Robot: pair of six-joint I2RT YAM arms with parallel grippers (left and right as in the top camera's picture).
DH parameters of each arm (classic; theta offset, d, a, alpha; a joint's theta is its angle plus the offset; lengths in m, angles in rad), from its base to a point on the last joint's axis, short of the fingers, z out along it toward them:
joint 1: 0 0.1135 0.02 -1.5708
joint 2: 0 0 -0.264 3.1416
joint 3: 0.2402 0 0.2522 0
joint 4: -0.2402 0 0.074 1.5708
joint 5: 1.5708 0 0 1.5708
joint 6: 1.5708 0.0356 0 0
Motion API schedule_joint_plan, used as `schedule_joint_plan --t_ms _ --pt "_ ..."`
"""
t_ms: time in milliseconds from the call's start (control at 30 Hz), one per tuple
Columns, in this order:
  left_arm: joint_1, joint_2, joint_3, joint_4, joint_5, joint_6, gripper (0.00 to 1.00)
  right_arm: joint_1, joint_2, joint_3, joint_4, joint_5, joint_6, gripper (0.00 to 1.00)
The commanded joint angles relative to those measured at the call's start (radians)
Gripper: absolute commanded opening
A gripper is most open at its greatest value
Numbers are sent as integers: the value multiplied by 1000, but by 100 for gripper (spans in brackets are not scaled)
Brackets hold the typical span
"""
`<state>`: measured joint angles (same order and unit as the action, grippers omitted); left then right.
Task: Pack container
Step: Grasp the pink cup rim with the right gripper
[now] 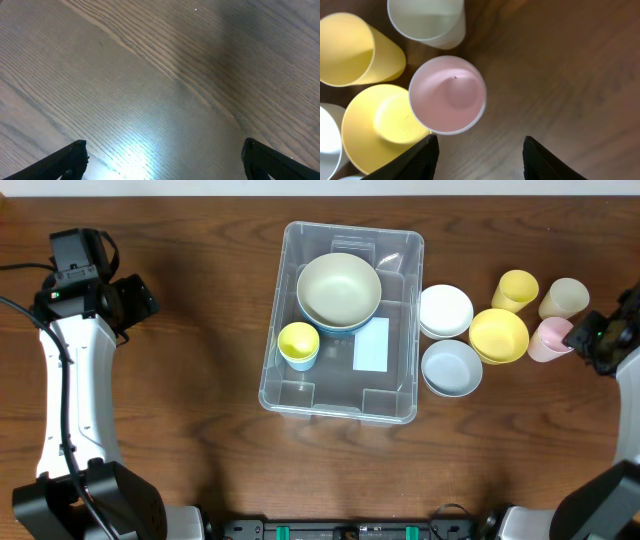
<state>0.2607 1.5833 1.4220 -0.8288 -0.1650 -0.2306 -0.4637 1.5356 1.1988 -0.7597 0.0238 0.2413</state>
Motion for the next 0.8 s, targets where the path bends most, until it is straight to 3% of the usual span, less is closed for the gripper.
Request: schedule_joint_plan --t_ms 0,567,767 --pt "3 -22 26 1 -12 9 98 -7 35 -24 32 -39 -34 55" --pt "3 -22 26 1 -12 9 98 -7 219 -25 136 -40 -28 50" --pt "3 -22 26 1 -12 9 98 -7 234 -25 138 -40 -17 37"
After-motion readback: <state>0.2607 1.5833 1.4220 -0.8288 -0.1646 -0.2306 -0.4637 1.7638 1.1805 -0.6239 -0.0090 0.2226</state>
